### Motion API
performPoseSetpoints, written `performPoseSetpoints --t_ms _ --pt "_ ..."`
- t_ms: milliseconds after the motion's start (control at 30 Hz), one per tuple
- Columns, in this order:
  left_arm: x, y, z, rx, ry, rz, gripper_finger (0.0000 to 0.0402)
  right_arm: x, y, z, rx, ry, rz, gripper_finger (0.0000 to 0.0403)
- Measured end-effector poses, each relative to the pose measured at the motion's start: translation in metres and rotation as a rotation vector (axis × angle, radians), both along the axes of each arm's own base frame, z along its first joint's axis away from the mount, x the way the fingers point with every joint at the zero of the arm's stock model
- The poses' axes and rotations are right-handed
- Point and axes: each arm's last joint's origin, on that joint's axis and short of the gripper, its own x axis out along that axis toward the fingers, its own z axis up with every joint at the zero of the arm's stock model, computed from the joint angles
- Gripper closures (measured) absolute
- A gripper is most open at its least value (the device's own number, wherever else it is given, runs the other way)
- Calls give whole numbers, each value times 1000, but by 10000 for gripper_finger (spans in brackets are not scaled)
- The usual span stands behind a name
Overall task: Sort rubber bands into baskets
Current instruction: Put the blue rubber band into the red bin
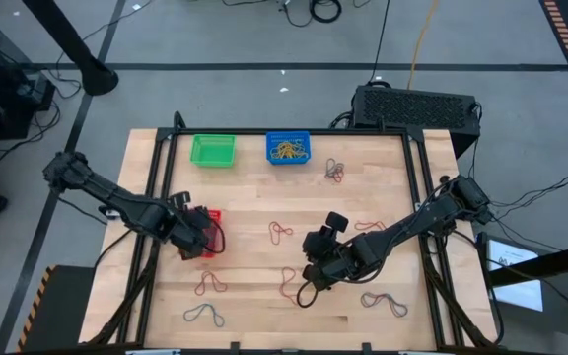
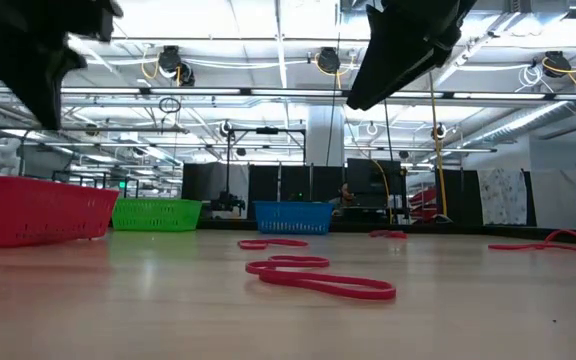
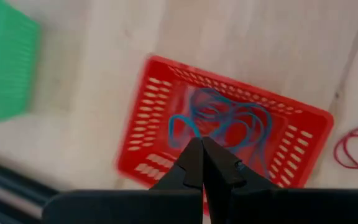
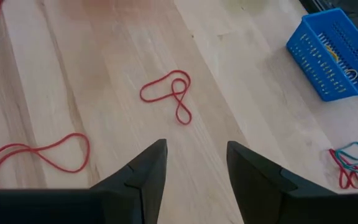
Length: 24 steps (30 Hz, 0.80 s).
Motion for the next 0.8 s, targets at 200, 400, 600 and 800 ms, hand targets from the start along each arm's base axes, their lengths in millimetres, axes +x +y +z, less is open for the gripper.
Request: performPoseSetpoints --t_ms 200,400,600,800 --pt "-1 0 -26 -59 23 -1 401 3 3 2 24 -44 5 243" --pt "-2 2 -29 -43 37 1 391 6 6 4 46 -89 8 243" --pt "-2 2 -29 -32 49 -48 346 9 7 5 60 -119 8 243" --pt "-2 2 -29 -28 53 -65 306 10 8 6 68 -136 8 243"
